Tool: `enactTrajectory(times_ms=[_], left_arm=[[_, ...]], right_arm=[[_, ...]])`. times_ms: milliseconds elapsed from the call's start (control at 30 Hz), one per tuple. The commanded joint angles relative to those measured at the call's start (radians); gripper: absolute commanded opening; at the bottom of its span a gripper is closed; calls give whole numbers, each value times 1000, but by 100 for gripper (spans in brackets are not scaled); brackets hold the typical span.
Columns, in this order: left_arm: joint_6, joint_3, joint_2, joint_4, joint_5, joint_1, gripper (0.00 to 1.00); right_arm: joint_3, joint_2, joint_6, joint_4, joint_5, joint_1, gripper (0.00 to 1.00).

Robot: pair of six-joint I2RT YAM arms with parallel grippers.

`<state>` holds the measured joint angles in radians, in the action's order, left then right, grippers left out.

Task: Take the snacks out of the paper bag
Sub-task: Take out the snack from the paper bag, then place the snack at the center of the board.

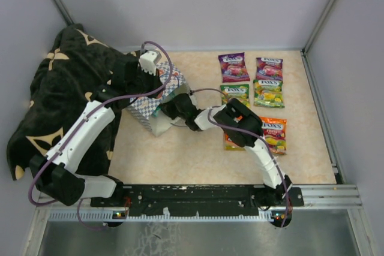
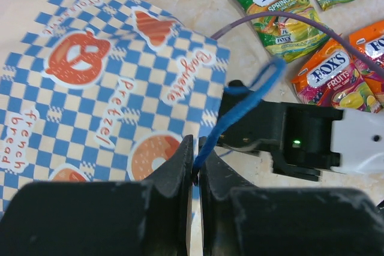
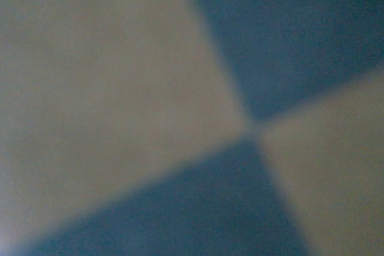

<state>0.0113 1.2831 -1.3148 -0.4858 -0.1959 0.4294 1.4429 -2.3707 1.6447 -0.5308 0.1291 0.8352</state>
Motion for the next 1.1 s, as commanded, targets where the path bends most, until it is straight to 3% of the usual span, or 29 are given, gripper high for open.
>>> enactTrajectory(times_ms=[0, 133, 267, 467, 633, 900, 1067], left_arm=[[1, 21, 10, 24, 10, -8, 12], [1, 23, 5, 23, 17, -12, 12], [3, 21, 4, 21, 37, -16, 12], [2, 22, 3, 12, 66, -18, 12], [-3, 17, 12, 10, 95, -18, 12], [-5, 18, 1, 7, 103, -19, 12], [-4, 19, -3, 6, 111, -18, 12]], right_arm=[[-203, 236, -36, -59, -174, 19, 0], [-350, 448, -177, 42, -273, 17, 0], [-420, 589, -386, 256, -350, 10, 0], [-456, 729, -777, 561, -513, 4, 0], [-526, 872, -1017, 721, -590, 2, 0], [-790, 1116, -1070, 730, -584, -121, 0], [-881, 1235, -1084, 784, -500, -205, 0]])
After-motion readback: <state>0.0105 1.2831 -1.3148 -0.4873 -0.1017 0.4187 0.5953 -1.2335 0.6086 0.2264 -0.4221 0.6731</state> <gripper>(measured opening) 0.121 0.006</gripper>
